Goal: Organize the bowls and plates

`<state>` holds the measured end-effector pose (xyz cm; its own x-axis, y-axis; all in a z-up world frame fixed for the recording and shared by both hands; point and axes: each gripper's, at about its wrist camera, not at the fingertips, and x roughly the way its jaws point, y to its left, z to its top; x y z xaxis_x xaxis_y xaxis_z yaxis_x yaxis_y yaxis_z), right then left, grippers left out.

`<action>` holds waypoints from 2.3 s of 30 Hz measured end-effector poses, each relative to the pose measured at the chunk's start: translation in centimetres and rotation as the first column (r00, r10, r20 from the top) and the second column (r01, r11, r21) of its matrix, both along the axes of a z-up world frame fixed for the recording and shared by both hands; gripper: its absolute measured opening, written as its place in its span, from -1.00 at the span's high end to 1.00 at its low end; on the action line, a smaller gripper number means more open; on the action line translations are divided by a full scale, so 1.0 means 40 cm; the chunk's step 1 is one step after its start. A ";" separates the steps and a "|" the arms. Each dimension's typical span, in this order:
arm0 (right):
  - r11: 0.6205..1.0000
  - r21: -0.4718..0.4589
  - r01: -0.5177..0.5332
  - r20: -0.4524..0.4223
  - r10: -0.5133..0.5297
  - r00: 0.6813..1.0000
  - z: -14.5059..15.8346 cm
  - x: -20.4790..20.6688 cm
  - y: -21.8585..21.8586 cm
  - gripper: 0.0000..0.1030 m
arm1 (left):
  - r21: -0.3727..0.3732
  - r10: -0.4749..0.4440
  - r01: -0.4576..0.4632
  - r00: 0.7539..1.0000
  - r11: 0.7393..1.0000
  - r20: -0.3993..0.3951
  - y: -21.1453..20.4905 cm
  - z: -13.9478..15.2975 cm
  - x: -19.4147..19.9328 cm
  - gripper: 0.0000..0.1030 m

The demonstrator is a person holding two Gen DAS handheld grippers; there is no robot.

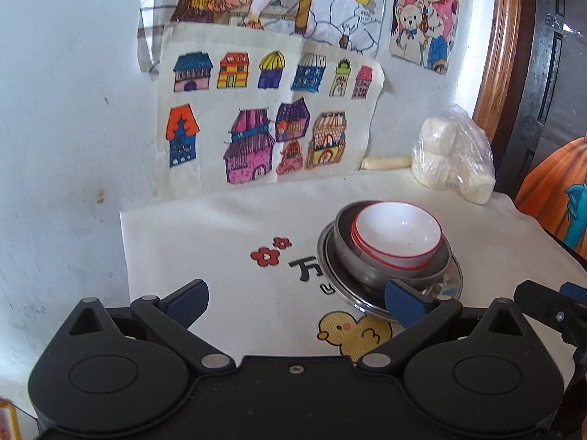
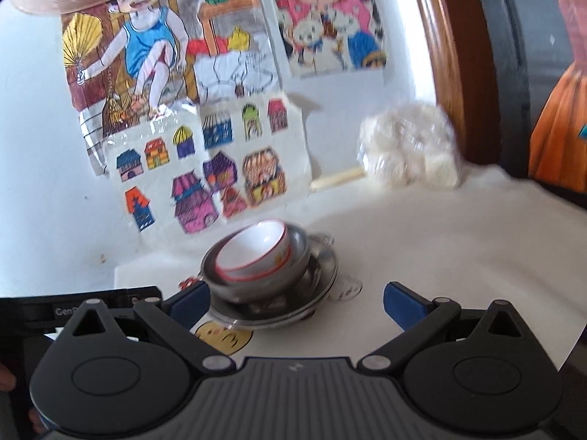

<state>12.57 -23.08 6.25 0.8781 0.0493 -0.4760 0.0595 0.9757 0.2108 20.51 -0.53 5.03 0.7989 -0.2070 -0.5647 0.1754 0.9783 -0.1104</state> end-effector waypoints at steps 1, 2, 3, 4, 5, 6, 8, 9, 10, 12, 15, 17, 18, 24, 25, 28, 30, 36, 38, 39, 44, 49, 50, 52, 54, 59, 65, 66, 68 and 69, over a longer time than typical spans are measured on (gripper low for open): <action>1.000 -0.019 0.006 0.011 -0.005 1.000 -0.002 -0.003 0.005 -0.99 | 0.003 0.004 -0.004 1.000 1.000 0.012 0.002 0.000 -0.004 -0.98; 0.999 -0.035 0.009 0.019 -0.008 1.000 -0.004 -0.007 0.011 -0.99 | 0.006 0.007 -0.007 1.000 1.000 0.024 0.003 0.001 -0.008 -0.98; 0.999 -0.052 0.010 0.027 -0.009 1.000 -0.007 -0.010 0.017 -0.99 | 0.007 0.010 -0.010 0.999 1.000 0.035 0.006 0.001 -0.012 -0.98; 0.998 -0.067 0.011 0.033 -0.009 0.999 -0.009 -0.014 0.022 -0.99 | 0.006 0.015 -0.015 0.999 1.000 0.045 0.008 0.001 -0.018 -0.98; 0.997 -0.080 0.012 0.039 -0.009 0.999 -0.012 -0.017 0.029 -0.99 | 0.002 0.020 -0.020 0.998 1.000 0.052 0.011 -0.001 -0.023 -0.98; 0.995 -0.094 0.016 0.045 -0.012 0.999 -0.016 -0.022 0.035 -0.99 | -0.003 0.023 -0.023 0.998 1.000 0.059 0.015 -0.003 -0.028 -0.98; 0.994 -0.109 0.027 0.055 -0.021 0.998 -0.025 -0.031 0.046 -0.99 | -0.007 0.028 -0.028 0.997 1.000 0.068 0.020 -0.012 -0.039 -0.98; 0.993 -0.115 0.030 0.058 -0.023 0.998 -0.031 -0.036 0.052 -0.99 | -0.005 0.029 -0.028 0.997 1.000 0.070 0.022 -0.017 -0.046 -0.98; 0.992 -0.121 0.030 0.058 -0.024 0.998 -0.037 -0.040 0.057 -0.99 | -0.003 0.027 -0.027 0.997 1.000 0.071 0.022 -0.023 -0.053 -0.98; 0.990 -0.136 0.028 0.060 -0.020 0.998 -0.050 -0.049 0.067 -0.99 | -0.006 0.028 -0.028 0.997 1.000 0.076 0.026 -0.035 -0.068 -0.98; 0.989 -0.146 0.030 0.058 -0.021 0.998 -0.069 -0.063 0.075 -0.99 | -0.010 0.030 -0.029 0.996 1.000 0.086 0.031 -0.051 -0.093 -0.98; 0.990 -0.138 0.031 0.055 -0.024 0.998 -0.078 -0.070 0.075 -0.99 | -0.008 0.032 -0.032 0.995 0.999 0.095 0.033 -0.060 -0.107 -0.98; 0.990 -0.134 0.035 0.055 -0.028 0.998 -0.082 -0.073 0.075 -0.99 | -0.007 0.033 -0.033 0.995 0.999 0.098 0.032 -0.063 -0.113 -0.98; 0.990 -0.130 0.051 0.071 -0.042 0.997 -0.095 -0.093 0.070 -0.99 | -0.020 0.050 -0.048 0.992 0.999 0.116 0.034 -0.077 -0.133 -0.98; 0.991 -0.123 0.052 0.075 -0.043 0.996 -0.099 -0.097 0.069 -0.99 | -0.024 0.051 -0.049 0.992 0.999 0.116 0.034 -0.079 -0.137 -0.98; 0.994 -0.101 0.038 0.083 -0.030 0.996 -0.112 -0.103 0.066 -0.99 | -0.035 0.029 -0.025 0.994 0.999 0.103 0.034 -0.088 -0.146 -0.98; 0.997 -0.075 0.029 0.099 -0.022 0.995 -0.123 -0.110 0.062 -0.99 | -0.055 0.032 -0.026 0.994 0.998 0.105 0.039 -0.092 -0.155 -0.98; 0.996 -0.060 0.065 0.117 -0.058 0.991 -0.147 -0.129 0.056 -0.99 | -0.083 0.065 -0.056 0.993 0.995 0.102 0.047 -0.107 -0.175 -0.98; 0.994 -0.072 0.081 0.123 -0.072 0.990 -0.154 -0.137 0.056 -1.00 | -0.083 0.068 -0.060 0.993 0.995 0.100 0.048 -0.114 -0.180 -0.98; 0.993 -0.077 0.087 0.125 -0.077 0.989 -0.156 -0.139 0.057 -1.00 | -0.077 0.067 -0.059 0.993 0.995 0.101 0.046 -0.118 -0.184 -0.98; 0.990 -0.100 0.103 0.110 -0.092 0.990 -0.173 -0.154 0.063 -1.00 | -0.036 0.026 -0.022 0.993 0.999 0.116 0.037 -0.141 -0.204 -0.98; 0.986 -0.112 0.124 0.110 -0.112 0.988 -0.178 -0.164 0.066 -1.00 | -0.028 0.023 -0.020 0.994 0.999 0.110 0.037 -0.156 -0.212 -0.98; 0.985 -0.116 0.124 0.110 -0.111 0.988 -0.178 -0.164 0.067 -1.00 | -0.031 0.026 -0.023 0.994 0.999 0.109 0.039 -0.157 -0.212 -0.98; 0.985 -0.117 0.124 0.108 -0.111 0.988 -0.178 -0.165 0.069 -1.00 | -0.032 0.033 -0.030 0.994 0.999 0.108 0.042 -0.159 -0.213 -0.98; 0.986 -0.112 0.124 0.106 -0.112 0.988 -0.179 -0.165 0.068 -1.00 | -0.029 0.037 -0.034 0.993 0.999 0.110 0.043 -0.160 -0.214 -0.98; 0.986 -0.103 0.129 0.103 -0.119 0.988 -0.180 -0.171 0.065 -1.00 | -0.030 0.043 -0.039 0.992 0.999 0.116 0.044 -0.161 -0.218 -0.98; 0.985 -0.101 0.139 0.100 -0.129 0.987 -0.179 -0.169 0.060 -1.00 | -0.030 0.043 -0.040 0.992 0.999 0.116 0.045 -0.161 -0.219 -0.98; 0.985 -0.100 0.140 0.100 -0.130 0.986 -0.179 -0.170 0.060 -1.00 | -0.031 0.043 -0.040 0.992 0.999 0.116 0.045 -0.161 -0.219 -0.98; 0.985 -0.100 0.141 0.098 -0.132 0.986 -0.179 -0.169 0.059 -1.00 | -0.032 0.043 -0.040 0.992 0.999 0.117 0.045 -0.160 -0.220 -0.98; 0.985 -0.101 0.142 0.097 -0.132 0.986 -0.180 -0.169 0.060 -1.00 | -0.032 0.044 -0.040 0.992 0.999 0.117 0.045 -0.161 -0.220 -0.98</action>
<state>5.83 -20.69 -0.93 0.9123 -0.1216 -0.3912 0.1800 0.9768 0.1162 11.70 1.25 -1.39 0.8677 -0.1870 -0.4606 0.1476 0.9817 -0.1206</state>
